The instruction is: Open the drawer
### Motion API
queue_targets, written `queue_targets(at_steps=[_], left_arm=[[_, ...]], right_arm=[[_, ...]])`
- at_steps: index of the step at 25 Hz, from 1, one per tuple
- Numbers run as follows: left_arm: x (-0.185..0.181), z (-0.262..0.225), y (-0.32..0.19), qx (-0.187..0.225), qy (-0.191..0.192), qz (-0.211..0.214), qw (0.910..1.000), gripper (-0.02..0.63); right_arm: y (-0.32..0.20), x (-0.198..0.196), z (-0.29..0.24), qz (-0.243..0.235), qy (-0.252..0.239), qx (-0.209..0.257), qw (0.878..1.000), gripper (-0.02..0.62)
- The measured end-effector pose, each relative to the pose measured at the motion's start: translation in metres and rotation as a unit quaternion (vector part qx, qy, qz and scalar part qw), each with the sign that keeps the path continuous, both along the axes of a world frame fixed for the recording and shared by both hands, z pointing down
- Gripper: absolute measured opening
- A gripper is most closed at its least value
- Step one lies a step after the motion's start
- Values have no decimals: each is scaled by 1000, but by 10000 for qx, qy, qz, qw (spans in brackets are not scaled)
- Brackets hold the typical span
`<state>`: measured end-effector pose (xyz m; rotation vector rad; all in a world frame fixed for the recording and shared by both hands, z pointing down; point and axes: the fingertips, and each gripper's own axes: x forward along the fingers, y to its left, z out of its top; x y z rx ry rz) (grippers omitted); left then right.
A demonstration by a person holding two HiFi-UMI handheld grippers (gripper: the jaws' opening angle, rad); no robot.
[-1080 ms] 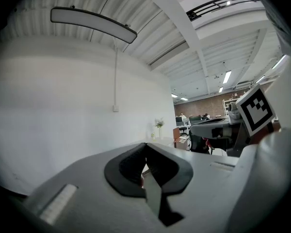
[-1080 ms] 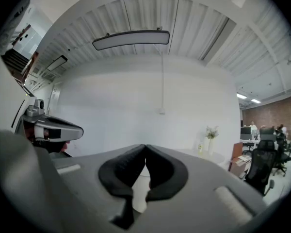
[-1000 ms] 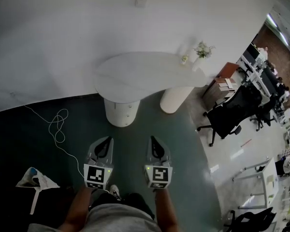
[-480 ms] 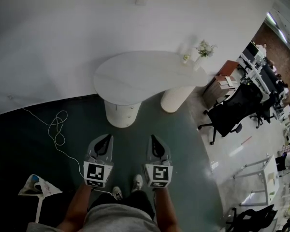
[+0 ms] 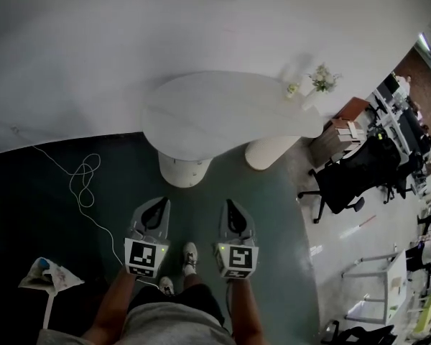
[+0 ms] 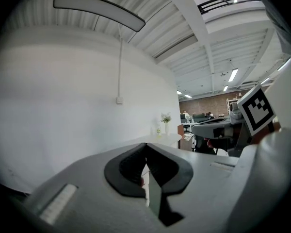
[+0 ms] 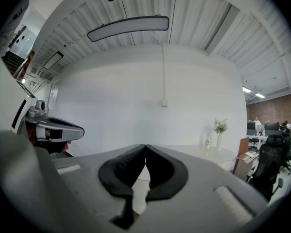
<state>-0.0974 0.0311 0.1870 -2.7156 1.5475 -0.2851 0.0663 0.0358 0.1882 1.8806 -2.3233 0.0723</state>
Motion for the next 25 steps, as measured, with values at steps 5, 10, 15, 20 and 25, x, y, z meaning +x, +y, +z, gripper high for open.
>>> queue_targets(at_steps=[5, 10, 15, 20, 25], left_arm=[[10, 15, -38, -284, -123, -188, 9993, 9], [18, 43, -77, -385, -81, -355, 9986, 9], [20, 68, -105, -540, -171, -478, 9973, 9], [24, 99, -124, -700, -149, -536, 9960, 9], [33, 130, -136, -895, -169, -620, 9939, 9]], right_arm=[[-52, 6, 23, -261, -91, -226, 9994, 3], [-102, 13, 50, -420, -40, -414, 9983, 3], [-132, 18, 86, -502, -84, -613, 9968, 3], [-154, 18, 121, -579, -155, -784, 9951, 3], [-175, 21, 155, -671, -237, -907, 9933, 3]])
